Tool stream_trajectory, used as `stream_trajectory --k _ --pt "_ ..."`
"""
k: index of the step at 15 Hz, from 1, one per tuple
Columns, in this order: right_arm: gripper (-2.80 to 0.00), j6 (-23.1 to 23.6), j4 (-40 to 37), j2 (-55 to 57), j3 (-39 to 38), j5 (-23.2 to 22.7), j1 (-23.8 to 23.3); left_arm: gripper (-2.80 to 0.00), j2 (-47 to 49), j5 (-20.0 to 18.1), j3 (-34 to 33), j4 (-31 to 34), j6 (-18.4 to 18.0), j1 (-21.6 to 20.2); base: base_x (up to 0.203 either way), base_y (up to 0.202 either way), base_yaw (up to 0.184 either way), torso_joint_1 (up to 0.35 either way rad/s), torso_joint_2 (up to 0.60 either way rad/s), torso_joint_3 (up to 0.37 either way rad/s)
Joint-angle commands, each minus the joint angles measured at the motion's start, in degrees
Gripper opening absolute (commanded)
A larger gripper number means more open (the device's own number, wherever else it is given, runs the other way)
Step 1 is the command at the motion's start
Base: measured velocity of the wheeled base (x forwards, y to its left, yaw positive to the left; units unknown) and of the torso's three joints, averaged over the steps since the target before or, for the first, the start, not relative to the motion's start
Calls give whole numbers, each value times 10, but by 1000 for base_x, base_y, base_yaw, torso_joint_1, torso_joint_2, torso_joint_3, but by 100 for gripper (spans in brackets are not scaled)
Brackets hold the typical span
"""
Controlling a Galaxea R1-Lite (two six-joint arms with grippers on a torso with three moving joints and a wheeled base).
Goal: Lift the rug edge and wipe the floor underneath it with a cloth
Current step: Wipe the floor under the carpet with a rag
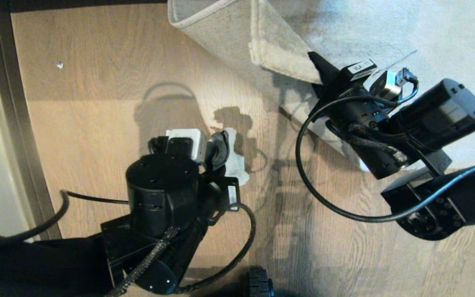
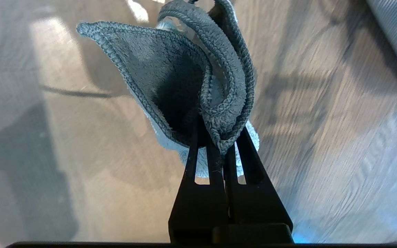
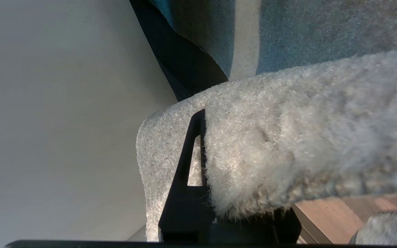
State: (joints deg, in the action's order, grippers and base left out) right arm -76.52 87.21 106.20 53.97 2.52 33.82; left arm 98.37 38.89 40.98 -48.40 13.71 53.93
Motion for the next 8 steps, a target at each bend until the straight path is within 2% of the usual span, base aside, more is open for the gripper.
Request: stream_trajectory --k 1,5,8 --pt "-280 -4 27 0 2 0 0 -280 26 2 23 -3 2 -1 0 0 0 0 0 0" --pt "-280 -4 27 0 1 0 0 -280 36 2 46 -3 6 -7 0 0 0 0 0 0" --pt "-280 -4 27 0 -1 0 0 -280 49 1 76 -3 10 -37 0 0 0 0 0 0"
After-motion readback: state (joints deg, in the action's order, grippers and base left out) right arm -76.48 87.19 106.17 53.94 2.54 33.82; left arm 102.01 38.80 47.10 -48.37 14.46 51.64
